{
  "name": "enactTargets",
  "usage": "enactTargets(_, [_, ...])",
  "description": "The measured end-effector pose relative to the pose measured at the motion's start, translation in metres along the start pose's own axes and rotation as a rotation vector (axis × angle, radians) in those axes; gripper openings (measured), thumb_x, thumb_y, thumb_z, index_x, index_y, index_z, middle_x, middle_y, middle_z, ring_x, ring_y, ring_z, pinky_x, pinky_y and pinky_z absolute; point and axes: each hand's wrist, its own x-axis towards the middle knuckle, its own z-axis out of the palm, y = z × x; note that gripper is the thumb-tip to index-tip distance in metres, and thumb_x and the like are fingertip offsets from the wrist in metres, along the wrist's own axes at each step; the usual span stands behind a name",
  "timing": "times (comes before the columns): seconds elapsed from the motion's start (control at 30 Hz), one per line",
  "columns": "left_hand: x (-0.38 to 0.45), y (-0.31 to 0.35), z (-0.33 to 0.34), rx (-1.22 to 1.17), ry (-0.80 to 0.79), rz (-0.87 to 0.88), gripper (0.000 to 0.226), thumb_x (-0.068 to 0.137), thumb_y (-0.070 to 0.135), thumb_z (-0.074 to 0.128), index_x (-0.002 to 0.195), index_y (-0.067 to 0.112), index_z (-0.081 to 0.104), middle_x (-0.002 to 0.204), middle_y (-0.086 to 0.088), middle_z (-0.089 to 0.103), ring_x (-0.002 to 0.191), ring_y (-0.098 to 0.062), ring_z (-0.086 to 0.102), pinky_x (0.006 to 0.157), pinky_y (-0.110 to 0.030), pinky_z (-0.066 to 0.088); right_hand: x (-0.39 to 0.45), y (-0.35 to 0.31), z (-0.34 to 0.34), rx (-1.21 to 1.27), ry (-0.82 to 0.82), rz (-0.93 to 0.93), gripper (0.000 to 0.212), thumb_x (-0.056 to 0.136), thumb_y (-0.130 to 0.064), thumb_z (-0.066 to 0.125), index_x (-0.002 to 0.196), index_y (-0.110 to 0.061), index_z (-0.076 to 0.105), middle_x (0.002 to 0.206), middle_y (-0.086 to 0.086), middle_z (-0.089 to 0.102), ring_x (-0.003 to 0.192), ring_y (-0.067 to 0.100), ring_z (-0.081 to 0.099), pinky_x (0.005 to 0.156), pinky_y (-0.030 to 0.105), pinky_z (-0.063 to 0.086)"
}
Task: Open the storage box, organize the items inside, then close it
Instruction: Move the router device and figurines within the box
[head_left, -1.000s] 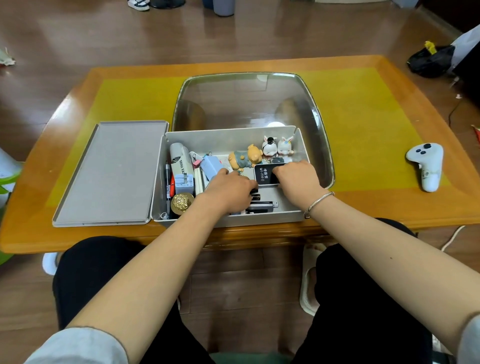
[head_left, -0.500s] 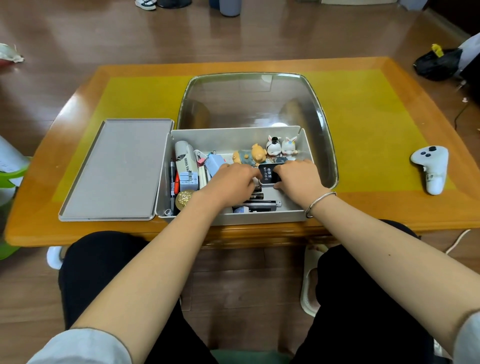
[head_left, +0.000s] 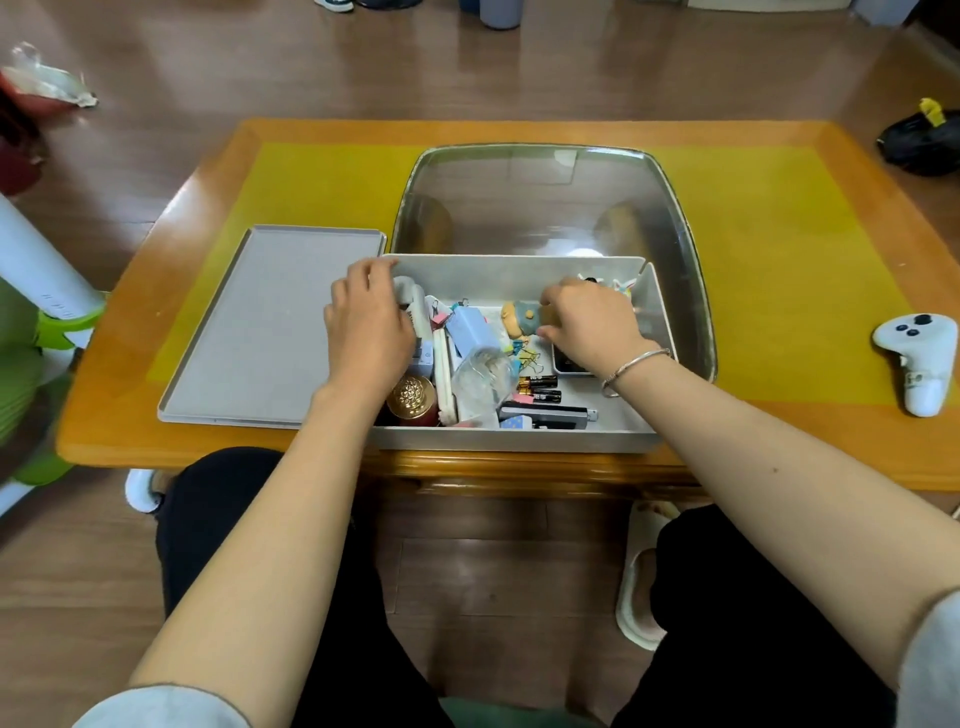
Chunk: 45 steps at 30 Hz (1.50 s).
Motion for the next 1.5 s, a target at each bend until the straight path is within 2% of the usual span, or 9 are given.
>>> enactTargets(0.2, [-0.001,-0.019,0.012,-0.078,-0.205,-0.158,0.067,0.091,0.005,0.045,0.149,0.018,0.016,0.135,-0.016,0.043,0.116,-0.037,0.049,0.084,-0.047,0.043,0.019,-0.012,0.01,-0.05,-0.032,-0.041,0.024,0.086,-0.03,0.061,0.1,-0.011,0.065,0.104,0.008,0.059,0.091,0.032,0.062,0.067,0.034,0.046])
enactTargets(0.33, [0.001,-0.024,0.018,-0.049,-0.225,-0.2,0.074,0.091,0.006,0.051,0.151,0.02,0.01,0.135,-0.014,0.047,0.114,-0.034,0.053,0.081,-0.045,0.046,0.024,-0.014,0.011,-0.056,-0.057,-0.034,0.028,0.085,-0.035,0.064,0.099,-0.012,0.066,0.103,0.008,0.06,0.091,0.032,0.063,0.07,0.035,0.049])
enactTargets(0.7, [0.001,-0.029,0.023,-0.004,-0.203,-0.185,0.078,0.09,0.012,0.058,0.151,0.02,0.009,0.135,-0.012,0.048,0.113,-0.03,0.055,0.077,-0.041,0.046,0.018,-0.014,0.021,-0.071,0.02,-0.02,0.026,0.088,-0.035,0.058,0.09,-0.01,0.065,0.093,0.007,0.063,0.083,0.031,0.063,0.059,0.029,0.038])
enactTargets(0.9, [0.001,-0.029,0.022,-0.012,-0.201,-0.189,0.078,0.09,0.013,0.058,0.151,0.021,0.009,0.136,-0.011,0.048,0.114,-0.029,0.055,0.075,-0.04,0.046,0.017,-0.01,0.023,-0.096,0.035,-0.067,0.027,0.089,-0.038,0.057,0.092,-0.012,0.064,0.094,0.006,0.065,0.086,0.03,0.062,0.06,0.029,0.038])
enactTargets(1.03, [0.001,-0.029,0.022,-0.023,-0.207,-0.195,0.077,0.09,0.013,0.058,0.151,0.022,0.01,0.136,-0.011,0.048,0.114,-0.03,0.055,0.08,-0.043,0.048,0.014,-0.007,0.02,-0.06,0.029,-0.065,0.029,0.088,-0.038,0.057,0.102,-0.013,0.064,0.102,0.005,0.065,0.091,0.029,0.062,0.064,0.032,0.046])
enactTargets(1.17, [0.002,-0.029,0.022,-0.024,-0.208,-0.198,0.076,0.091,0.014,0.058,0.15,0.022,0.011,0.136,-0.01,0.048,0.115,-0.03,0.055,0.081,-0.045,0.048,0.003,-0.002,0.01,0.04,0.065,-0.009,0.038,0.086,-0.037,0.062,0.117,-0.016,0.059,0.115,0.006,0.06,0.102,0.031,0.059,0.07,0.036,0.046])
enactTargets(1.27, [0.001,-0.029,0.023,-0.024,-0.205,-0.199,0.077,0.09,0.014,0.059,0.15,0.022,0.011,0.137,-0.01,0.048,0.116,-0.03,0.054,0.081,-0.045,0.049,-0.013,0.01,0.005,0.071,0.093,0.069,0.032,0.083,-0.039,0.066,0.102,-0.014,0.062,0.101,0.01,0.064,0.095,0.032,0.061,0.069,0.036,0.047])
enactTargets(1.4, [0.002,-0.03,0.023,-0.031,-0.199,-0.196,0.076,0.09,0.013,0.058,0.15,0.022,0.012,0.137,-0.011,0.048,0.116,-0.031,0.054,0.082,-0.046,0.048,-0.035,0.021,0.007,0.016,-0.011,0.104,0.042,0.076,-0.051,0.069,0.096,-0.014,0.065,0.095,0.01,0.067,0.09,0.029,0.062,0.064,0.03,0.041])
enactTargets(1.5, [0.001,-0.029,0.023,-0.038,-0.191,-0.19,0.074,0.09,0.015,0.058,0.149,0.021,0.014,0.136,-0.011,0.049,0.115,-0.031,0.054,0.08,-0.044,0.047,-0.041,0.023,0.01,0.042,-0.088,0.126,0.048,0.072,-0.054,0.072,0.1,-0.016,0.065,0.099,0.008,0.066,0.092,0.026,0.061,0.067,0.03,0.044])
